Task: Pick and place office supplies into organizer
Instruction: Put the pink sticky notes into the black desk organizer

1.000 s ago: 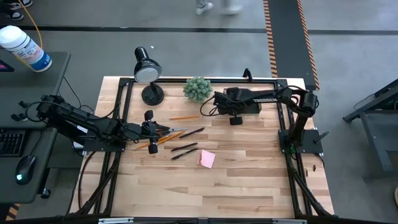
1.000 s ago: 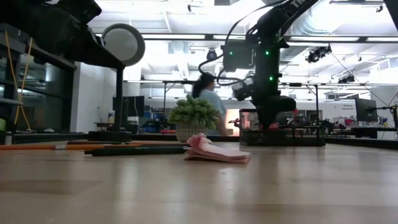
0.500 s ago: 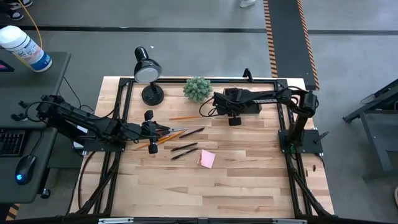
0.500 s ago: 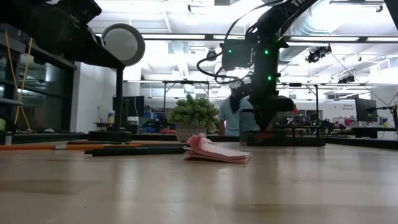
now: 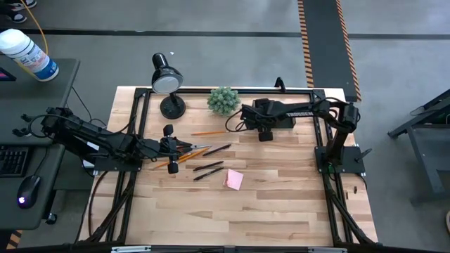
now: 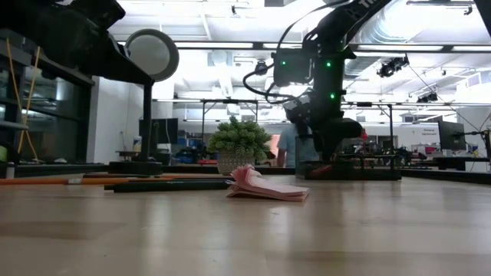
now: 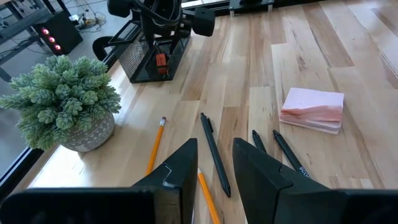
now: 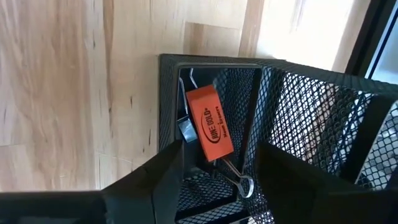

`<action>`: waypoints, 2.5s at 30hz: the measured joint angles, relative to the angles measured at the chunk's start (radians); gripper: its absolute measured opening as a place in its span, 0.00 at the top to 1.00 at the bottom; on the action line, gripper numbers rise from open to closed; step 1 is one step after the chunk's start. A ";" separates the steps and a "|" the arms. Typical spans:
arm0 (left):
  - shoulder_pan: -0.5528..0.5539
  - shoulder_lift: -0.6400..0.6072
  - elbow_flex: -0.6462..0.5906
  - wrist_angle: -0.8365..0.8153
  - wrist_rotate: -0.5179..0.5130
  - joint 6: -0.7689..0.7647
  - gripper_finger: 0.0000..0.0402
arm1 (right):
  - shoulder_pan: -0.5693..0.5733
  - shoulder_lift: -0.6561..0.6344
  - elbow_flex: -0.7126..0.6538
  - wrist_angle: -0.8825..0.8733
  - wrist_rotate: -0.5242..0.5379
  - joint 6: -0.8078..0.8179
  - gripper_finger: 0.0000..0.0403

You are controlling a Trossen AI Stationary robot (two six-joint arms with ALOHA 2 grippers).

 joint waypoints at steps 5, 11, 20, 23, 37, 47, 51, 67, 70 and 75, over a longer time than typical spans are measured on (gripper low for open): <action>0.000 0.000 0.000 0.000 0.000 0.000 0.78 | 0.042 0.000 0.001 0.000 0.040 -0.005 0.57; 0.000 0.000 0.000 0.000 0.000 0.000 0.78 | 0.094 0.000 0.094 -0.080 0.056 0.042 0.60; 0.000 0.000 0.000 -0.005 0.000 0.000 0.78 | 0.226 -0.001 0.285 -0.131 -0.279 0.240 0.61; 0.000 0.000 0.000 -0.009 0.000 0.000 0.78 | 0.279 -0.001 0.323 -0.130 -0.395 0.272 0.60; 0.000 0.000 0.000 -0.008 0.000 0.000 0.78 | 0.520 0.009 0.342 -0.001 -0.362 -0.016 0.61; 0.000 0.000 0.000 -0.008 0.000 0.000 0.78 | 0.554 0.020 0.342 0.090 -0.384 -0.126 0.60; 0.000 0.000 0.000 -0.009 0.000 0.000 0.78 | 0.538 0.051 0.342 0.080 -0.487 -0.237 0.61; 0.000 0.000 0.000 -0.030 0.000 0.000 0.78 | 0.534 0.198 0.340 0.070 -0.484 -0.538 0.65; 0.000 0.000 0.000 -0.030 0.000 0.000 0.78 | 0.534 0.218 0.340 0.084 -0.456 -0.559 0.65; 0.000 0.000 0.000 -0.030 0.000 0.000 0.78 | 0.529 0.225 0.340 0.117 -0.441 -0.584 0.65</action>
